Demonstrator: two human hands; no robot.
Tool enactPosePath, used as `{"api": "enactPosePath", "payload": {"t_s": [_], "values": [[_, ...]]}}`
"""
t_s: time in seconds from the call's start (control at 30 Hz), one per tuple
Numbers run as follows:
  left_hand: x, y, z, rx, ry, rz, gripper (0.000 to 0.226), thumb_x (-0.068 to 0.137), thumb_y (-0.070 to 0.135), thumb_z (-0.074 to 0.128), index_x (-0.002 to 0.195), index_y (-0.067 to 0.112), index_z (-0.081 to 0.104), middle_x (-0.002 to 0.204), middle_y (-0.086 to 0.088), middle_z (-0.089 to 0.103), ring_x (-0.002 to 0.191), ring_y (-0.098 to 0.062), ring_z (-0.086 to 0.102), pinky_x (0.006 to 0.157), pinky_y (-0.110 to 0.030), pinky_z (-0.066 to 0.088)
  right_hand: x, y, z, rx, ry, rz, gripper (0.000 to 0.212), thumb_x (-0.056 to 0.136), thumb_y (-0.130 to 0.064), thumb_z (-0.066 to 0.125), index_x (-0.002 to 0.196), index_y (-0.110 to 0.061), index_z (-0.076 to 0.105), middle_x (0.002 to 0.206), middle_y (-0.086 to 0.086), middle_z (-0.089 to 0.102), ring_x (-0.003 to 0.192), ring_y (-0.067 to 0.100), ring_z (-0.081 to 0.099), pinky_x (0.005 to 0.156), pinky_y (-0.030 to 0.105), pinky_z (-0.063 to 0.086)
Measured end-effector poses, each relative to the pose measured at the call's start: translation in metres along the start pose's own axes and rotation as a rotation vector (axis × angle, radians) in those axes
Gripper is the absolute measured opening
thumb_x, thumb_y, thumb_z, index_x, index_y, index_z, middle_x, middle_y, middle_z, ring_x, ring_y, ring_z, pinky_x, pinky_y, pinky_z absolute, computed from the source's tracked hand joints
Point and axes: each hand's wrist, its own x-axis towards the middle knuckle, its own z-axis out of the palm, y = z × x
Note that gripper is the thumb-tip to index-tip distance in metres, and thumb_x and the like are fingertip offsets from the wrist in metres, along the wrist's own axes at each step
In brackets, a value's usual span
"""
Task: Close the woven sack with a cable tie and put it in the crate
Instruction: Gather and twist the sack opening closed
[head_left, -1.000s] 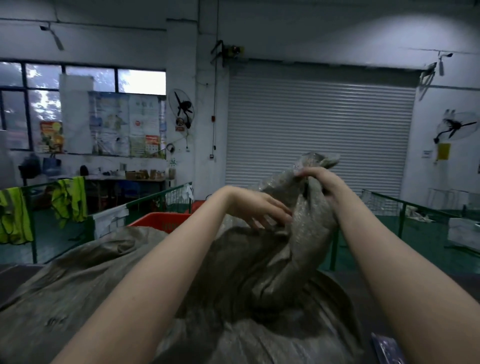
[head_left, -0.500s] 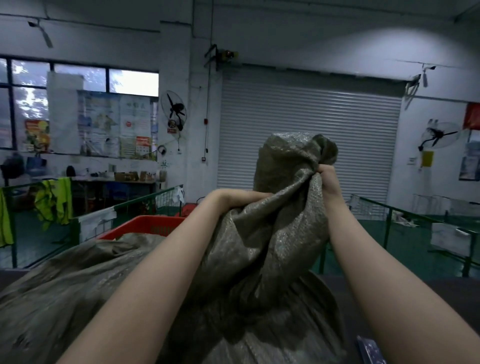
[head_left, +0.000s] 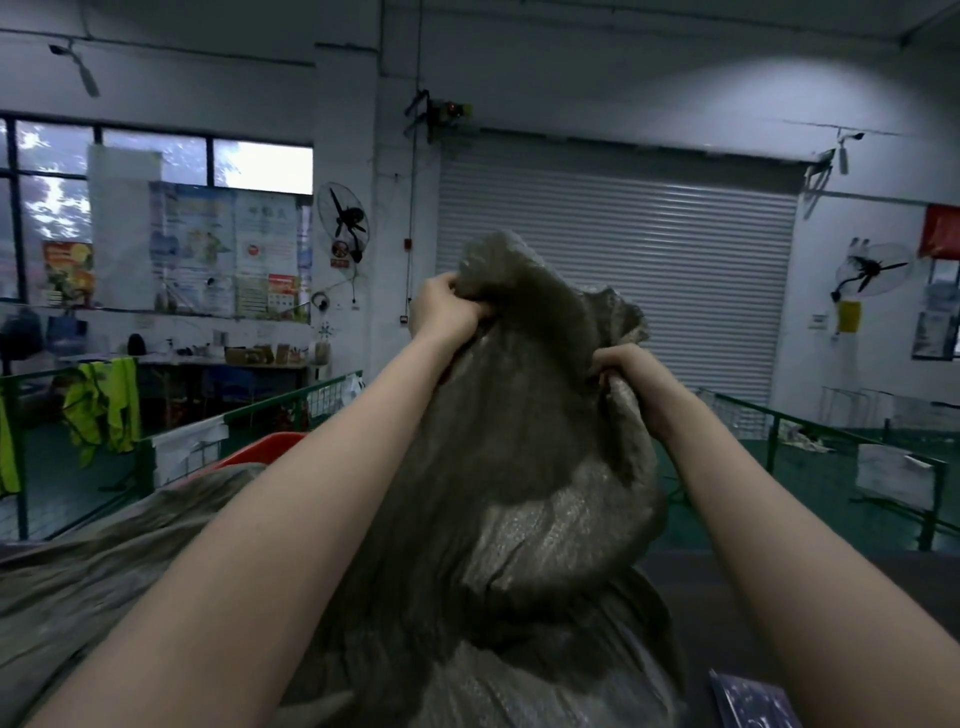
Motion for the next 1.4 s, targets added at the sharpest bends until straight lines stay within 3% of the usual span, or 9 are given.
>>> {"api": "enactPosePath", "payload": {"t_s": [0.13,0.3,0.47,0.57,0.83,0.93,1.0,1.13,1.4], "values": [[0.002,0.032,0.016,-0.138,-0.027,0.059,0.019,0.087,0.002,0.054,0.086,0.021,0.059,0.088,-0.004,0.062,0.098,-0.024,0.061,0.087,-0.036,0.055,-0.017,-0.014,0.019,0.093,-0.346,-0.010,0.016,0.078,-0.014,0.061,0.079,-0.008,0.075,0.070,0.007,0.076,0.061,0.018,0.072,0.068,0.029,0.059],[-0.004,0.065,0.021,-0.615,-0.460,0.025,0.055,0.076,-0.007,0.047,0.129,0.007,0.050,0.091,-0.007,0.060,0.082,-0.017,0.056,0.066,-0.023,0.046,-0.005,-0.028,0.048,0.266,-0.247,-0.118,0.047,0.069,-0.022,0.075,0.113,-0.006,0.066,0.099,0.014,0.072,0.091,0.027,0.070,0.084,0.036,0.057],[0.006,0.057,0.003,-0.373,-0.278,0.046,0.036,0.091,0.011,0.045,0.126,0.017,0.049,0.104,-0.004,0.060,0.095,-0.018,0.057,0.070,-0.026,0.044,0.012,-0.029,0.055,0.385,0.068,-0.157,0.055,0.062,-0.001,0.060,0.117,0.004,0.059,0.099,0.021,0.065,0.078,0.029,0.063,0.069,0.033,0.057],[0.012,0.035,-0.009,-0.038,-0.129,-0.004,0.042,0.092,0.026,0.047,0.132,0.011,0.045,0.131,-0.012,0.052,0.120,-0.027,0.050,0.095,-0.034,0.041,0.013,-0.024,0.051,0.498,0.061,-0.148,0.017,0.076,0.003,0.046,0.087,-0.001,0.057,0.073,0.016,0.059,0.064,0.026,0.058,0.061,0.028,0.053],[-0.007,-0.005,-0.009,-0.132,-0.763,-0.250,0.048,0.091,0.048,0.046,0.124,0.016,0.058,0.117,-0.004,0.067,0.099,-0.016,0.066,0.095,-0.028,0.050,-0.002,-0.012,0.060,0.651,-0.018,-0.171,0.018,0.071,-0.013,0.045,0.070,-0.004,0.060,0.062,0.013,0.069,0.067,0.028,0.066,0.068,0.028,0.053],[-0.003,-0.006,-0.008,-0.070,-0.652,-0.282,0.059,0.076,0.049,0.066,0.117,0.007,0.063,0.111,-0.011,0.070,0.099,-0.025,0.067,0.098,-0.038,0.051,0.004,-0.020,0.056,0.642,0.018,-0.142,0.030,0.088,-0.009,0.035,0.062,-0.005,0.050,0.036,0.006,0.059,0.042,0.024,0.060,0.045,0.019,0.049],[-0.001,-0.005,-0.009,-0.028,-0.539,-0.272,0.053,0.074,0.040,0.073,0.112,0.004,0.064,0.103,-0.012,0.071,0.092,-0.026,0.069,0.091,-0.038,0.054,0.005,-0.025,0.054,0.589,0.028,-0.132,0.022,0.082,-0.003,0.040,0.063,-0.004,0.050,0.039,0.009,0.059,0.047,0.027,0.058,0.054,0.026,0.047],[0.002,-0.002,-0.019,-0.199,-0.365,-0.252,0.016,0.079,0.012,0.071,0.092,0.006,0.064,0.071,-0.004,0.071,0.050,-0.011,0.067,0.048,-0.018,0.054,0.001,-0.019,0.048,0.511,-0.120,-0.125,0.019,0.061,-0.002,0.045,0.073,-0.004,0.060,0.055,0.011,0.065,0.051,0.025,0.063,0.056,0.022,0.054],[0.015,0.017,-0.024,-0.340,0.081,0.036,0.038,0.074,0.006,0.073,0.108,0.012,0.058,0.110,-0.009,0.065,0.105,-0.027,0.060,0.093,-0.042,0.052,0.003,-0.022,0.036,0.267,-0.347,-0.120,0.017,0.084,-0.017,0.057,0.090,-0.009,0.071,0.079,0.005,0.077,0.069,0.016,0.073,0.068,0.024,0.059]]}}
